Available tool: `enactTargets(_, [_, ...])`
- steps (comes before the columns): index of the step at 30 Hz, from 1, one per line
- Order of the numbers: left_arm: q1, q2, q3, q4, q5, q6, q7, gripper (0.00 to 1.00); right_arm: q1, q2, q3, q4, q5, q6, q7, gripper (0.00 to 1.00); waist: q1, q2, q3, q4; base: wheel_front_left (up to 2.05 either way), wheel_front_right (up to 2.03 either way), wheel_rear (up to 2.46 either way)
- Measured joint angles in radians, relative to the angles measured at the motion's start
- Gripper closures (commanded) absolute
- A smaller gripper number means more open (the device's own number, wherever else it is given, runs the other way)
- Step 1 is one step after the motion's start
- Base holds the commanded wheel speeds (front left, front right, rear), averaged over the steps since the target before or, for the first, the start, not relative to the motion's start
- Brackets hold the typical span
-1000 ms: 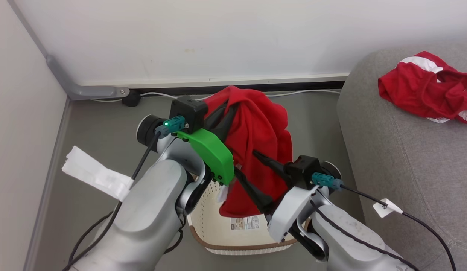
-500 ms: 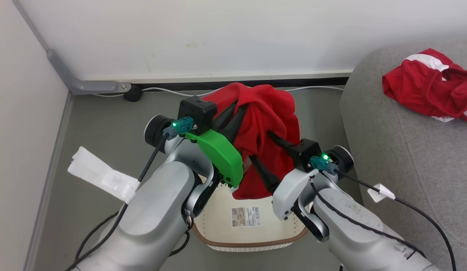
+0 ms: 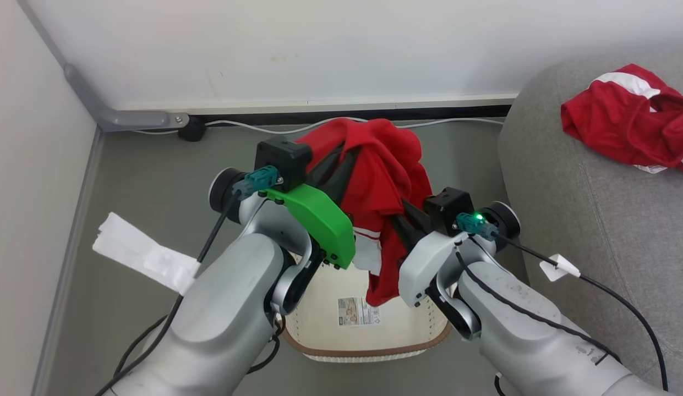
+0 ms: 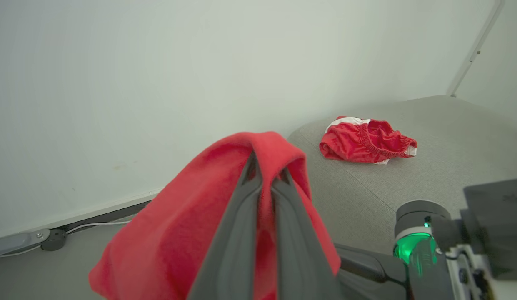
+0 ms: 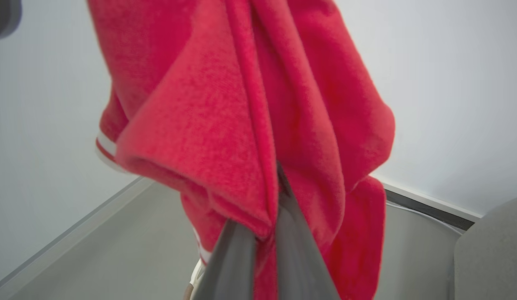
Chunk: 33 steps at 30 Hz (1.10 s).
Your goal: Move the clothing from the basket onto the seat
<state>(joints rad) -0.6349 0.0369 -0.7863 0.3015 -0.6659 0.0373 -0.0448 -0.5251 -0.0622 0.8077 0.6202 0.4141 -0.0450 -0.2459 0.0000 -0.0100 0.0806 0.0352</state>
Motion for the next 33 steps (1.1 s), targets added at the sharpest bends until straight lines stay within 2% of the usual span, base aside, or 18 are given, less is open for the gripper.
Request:
enactTargets(1, [0.0,0.0,0.005,0.0,0.0,0.006,0.0,0.73,-0.001,0.0,0.0,0.0,0.005,0.0,0.0,1.0,0.0,0.0,0.002,-0.002,0.0,0.0,0.0])
enactTargets(3, [0.0,0.0,0.015,0.0,-0.002,0.008,0.0,0.49,-0.004,0.0,-0.001,0.0,0.016,0.0,0.0,1.0,0.0,0.0,0.006,-0.007,0.0,0.0,0.0])
enactTargets(4, [0.001,0.0,0.017,-0.001,-0.003,0.008,-0.001,0.31,-0.007,0.0,-0.002,0.001,0.019,0.0,-0.001,1.0,0.0,0.0,0.008,-0.01,0.0,0.0,0.0])
enactTargets(5, [0.002,0.0,0.019,-0.001,-0.003,0.008,-0.002,0.0,-0.011,0.0,-0.007,0.001,0.019,0.0,-0.001,1.0,0.0,0.0,0.01,-0.014,0.0,0.0,0.0])
enactTargets(16, [0.023,0.017,0.039,-0.009,-0.003,0.008,-0.049,0.0,-0.051,-0.005,-0.1,0.014,0.031,-0.016,-0.004,1.0,0.0,0.0,0.023,-0.056,0.0,0.0,0.0])
enactTargets(29, [0.08,0.063,0.032,-0.025,0.005,-0.002,-0.095,0.0,-0.04,-0.103,-0.27,-0.106,0.071,-0.036,-0.005,1.0,0.0,0.0,0.007,-0.105,0.0,0.0,0.0])
enactTargets(33, [0.097,0.067,0.021,-0.032,0.005,-0.008,-0.105,0.0,-0.033,-0.132,-0.293,-0.141,0.071,-0.036,-0.006,1.0,0.0,0.0,0.001,-0.133,0.0,0.0,0.0])
